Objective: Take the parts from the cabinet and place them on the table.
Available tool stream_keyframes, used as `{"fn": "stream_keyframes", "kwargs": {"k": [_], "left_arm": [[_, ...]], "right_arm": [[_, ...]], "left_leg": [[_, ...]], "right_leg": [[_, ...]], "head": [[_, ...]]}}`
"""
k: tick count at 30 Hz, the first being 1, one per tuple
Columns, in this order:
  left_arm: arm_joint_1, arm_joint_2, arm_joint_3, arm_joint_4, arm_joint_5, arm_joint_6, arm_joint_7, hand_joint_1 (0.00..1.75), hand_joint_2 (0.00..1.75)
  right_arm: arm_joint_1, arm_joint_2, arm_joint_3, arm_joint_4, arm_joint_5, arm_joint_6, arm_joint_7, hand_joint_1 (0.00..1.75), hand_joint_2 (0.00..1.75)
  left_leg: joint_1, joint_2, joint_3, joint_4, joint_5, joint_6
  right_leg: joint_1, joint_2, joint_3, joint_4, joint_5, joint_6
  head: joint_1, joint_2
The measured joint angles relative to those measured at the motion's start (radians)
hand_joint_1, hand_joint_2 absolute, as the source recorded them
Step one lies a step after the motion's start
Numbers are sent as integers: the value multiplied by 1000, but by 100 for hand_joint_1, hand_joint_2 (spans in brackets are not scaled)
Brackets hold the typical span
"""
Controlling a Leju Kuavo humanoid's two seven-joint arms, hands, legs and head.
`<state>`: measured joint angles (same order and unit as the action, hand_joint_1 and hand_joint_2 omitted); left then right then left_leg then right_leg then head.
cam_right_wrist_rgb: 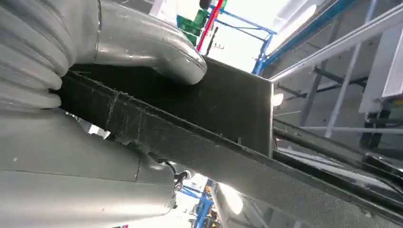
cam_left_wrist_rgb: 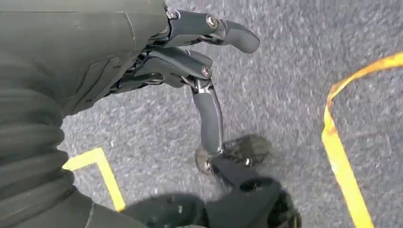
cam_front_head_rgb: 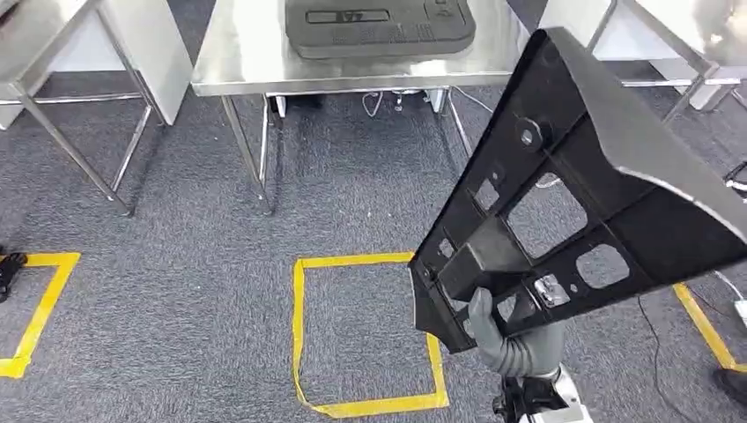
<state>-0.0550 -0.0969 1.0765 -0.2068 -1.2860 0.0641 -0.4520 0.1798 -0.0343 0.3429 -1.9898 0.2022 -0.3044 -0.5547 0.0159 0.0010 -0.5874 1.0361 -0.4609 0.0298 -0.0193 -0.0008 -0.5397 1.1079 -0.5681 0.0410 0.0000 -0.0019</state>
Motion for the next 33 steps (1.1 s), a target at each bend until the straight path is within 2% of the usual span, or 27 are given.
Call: {"fn": "stream_keyframes", "kwargs": {"k": [2, 3, 4, 5, 6, 7, 8, 9, 12, 13, 14, 15, 17, 18, 19, 20, 21, 22, 23, 24, 26, 27, 28, 29, 30, 32, 33], "left_arm": [[-4, 0, 0, 0, 0, 0, 0, 0, 175], [-3, 0, 0, 0, 0, 0, 0, 0, 175], [-3, 0, 0, 0, 0, -1, 1, 0, 175], [-2, 0, 0, 0, 0, -2, 2, 0, 175], [-2, 0, 0, 0, 0, -2, 3, 0, 175], [-2, -1, 0, 0, -1, -3, 3, 0, 175], [-2, -2, 0, 0, -1, -3, 3, 0, 175], [-2, -3, 0, 0, -1, -3, 4, 0, 175], [-2, -5, 0, 0, -1, -3, 7, 0, 175], [-3, -4, -1, 0, -2, -3, 7, 0, 175], [-2, -3, -1, 0, -2, -2, 7, 0, 175], [-2, -3, 0, 0, -2, -2, 7, 0, 175], [-2, -3, 0, 0, -3, -2, 7, 0, 175], [-1, -4, 0, 0, -3, -2, 7, 0, 175], [1, -4, 0, 0, -3, -2, 7, 0, 175], [1, -4, -1, 0, -3, -2, 7, 0, 175], [1, -3, -1, 0, -3, -2, 6, 0, 175], [1, -3, -1, 0, -3, -1, 5, 0, 175], [1, -2, -1, 0, -5, -1, 1, 0, 175], [1, -2, -1, 0, -6, -1, 0, 0, 175], [0, -2, -2, 0, -9, 0, -4, 0, 175], [1, -2, -2, 0, -11, 0, -6, 0, 175], [1, -2, -3, 0, -13, 0, -7, 0, 175], [2, -3, -3, 0, -13, 0, -9, 0, 175], [2, -3, -3, 0, -15, 0, -10, 0, 175], [0, -3, -3, 0, -16, 0, -10, 0, 175], [0, -2, -4, 0, -16, 0, -10, 0, 175]], "right_arm": [[1, 0, -3, 1, -1, 0, 0, 175, 175], [2, 0, -3, 1, -1, 0, 0, 175, 175], [4, 0, -3, 2, -1, 0, 0, 175, 175], [5, 0, -3, 3, -2, 0, 0, 175, 175], [6, 0, -3, 3, -3, 0, 0, 175, 175], [5, 0, -5, 3, -4, 0, 0, 175, 175], [5, 0, -7, 3, -5, 0, 0, 175, 175], [6, 0, -7, 3, -5, 0, 0, 175, 175], [6, 0, -9, 3, -6, 0, 0, 175, 175], [6, 1, -10, 2, -8, 0, 0, 175, 175], [8, 2, -10, 2, -8, 1, 0, 175, 175], [7, 3, -10, 2, -9, 2, 0, 175, 175], [8, 5, -11, 3, -11, 4, 0, 175, 175], [8, 5, -12, 3, -11, 5, 0, 175, 175], [9, 5, -12, 4, -11, 5, 0, 175, 175], [11, 5, -12, 4, -11, 6, 0, 175, 175], [12, 5, -12, 4, -11, 6, 0, 175, 175], [12, 5, -12, 4, -12, 6, 0, 175, 175], [12, 5, -13, 4, -13, 6, 0, 175, 175], [11, 6, -13, 4, -13, 6, 0, 175, 175], [11, 6, -13, 3, -11, 6, 0, 175, 175], [12, 6, -13, 4, -11, 6, 0, 175, 175], [11, 7, -13, 4, -10, 6, -1, 175, 175], [11, 7, -13, 4, -10, 6, -1, 175, 175], [9, 7, -14, 3, -10, 6, -2, 175, 175], [9, 7, -14, 3, -10, 6, -2, 175, 175], [11, 7, -14, 4, -10, 6, -2, 175, 175]], "left_leg": [[-4, 0, 0, 0, -4, 5], [-6, -2, 0, 0, -6, 7], [-7, -5, 1, 0, -9, 7], [-7, -9, 5, 0, -11, 6], [-8, -12, 9, 0, -14, 5], [-8, -14, 14, 0, -16, 3], [-7, -16, 15, 0, -19, -1], [-15, -19, 19, 1, -27, -10], [-8, -19, 28, -10, -33, -28], [-11, -15, 28, -7, -40, -35], [-8, -14, 21, 12, -43, -36], [-7, -10, -3, 67, -70, -41], [-4, -9, -94, 227, -134, -49], [-4, -9, -136, 287, -143, -52], [-4, -9, -157, 300, -130, -52], [-4, -9, -152, 269, -95, -51], [-4, -9, -128, 204, -47, -48], [-4, -8, -90, 112, 8, -44], [-5, -7, -55, 28, 46, -37], [-13, -7, -38, 11, 16, -34], [-18, -9, -36, 6, 7, -18], [-17, -11, -36, -2, 6, -9], [-14, -11, -12, -4, 4, 0], [-12, -11, -3, -10, 3, 5], [-11, -11, 4, -11, 1, 9], [-12, -13, 7, -11, -7, 15], [-13, -14, 11, -11, -15, 16]], "right_leg": [[2, 0, -97, 159, -59, -8], [2, 0, -131, 204, -66, -4], [2, 0, -145, 202, -54, 3], [3, 0, -133, 153, -22, 12], [3, 0, -100, 68, 22, 22], [5, 0, -59, -29, 65, 26], [8, -1, -38, -80, 91, 16], [14, -1, -37, -89, 90, 5], [21, 1, -34, -89, 85, -22], [10, 3, -14, -100, 92, -31], [7, 3, -9, -103, 100, -34], [4, 1, 0, -104, 97, -39], [4, 1, 9, -103, 90, -48], [4, 1, 13, -103, 85, -48], [4, 3, 18, -103, 80, -48], [4, 4, 26, -103, 73, -46], [4, 6, 36, -103, 66, -43], [4, 8, 49, -103, 58, -39], [4, 7, 52, -104, 48, -34], [16, 7, 53, -103, 37, -26], [11, 8, 61, -119, 32, -16], [12, 9, 75, -104, 43, -7], [12, 9, 85, -111, 37, -1], [9, 7, 68, -89, 26, 2], [9, 7, 39, -36, 18, 0], [8, 7, -71, 115, -9, -4], [8, 7, -126, 173, -39, -9]], "head": [[1, 0], [0, 0], [0, 0], [0, 0], [0, 0], [1, 0], [0, 0], [0, 0], [1, 0], [-1, 0], [-1, 0], [-8, 0], [-8, 0], [-8, 0], [-8, 0], [-8, 0], [-8, 0], [-8, 0], [-9, 0], [-8, 0], [-8, 0], [-9, 0], [-6, 0], [-5, 0], [0, 0], [2, 0], [5, 0]]}}
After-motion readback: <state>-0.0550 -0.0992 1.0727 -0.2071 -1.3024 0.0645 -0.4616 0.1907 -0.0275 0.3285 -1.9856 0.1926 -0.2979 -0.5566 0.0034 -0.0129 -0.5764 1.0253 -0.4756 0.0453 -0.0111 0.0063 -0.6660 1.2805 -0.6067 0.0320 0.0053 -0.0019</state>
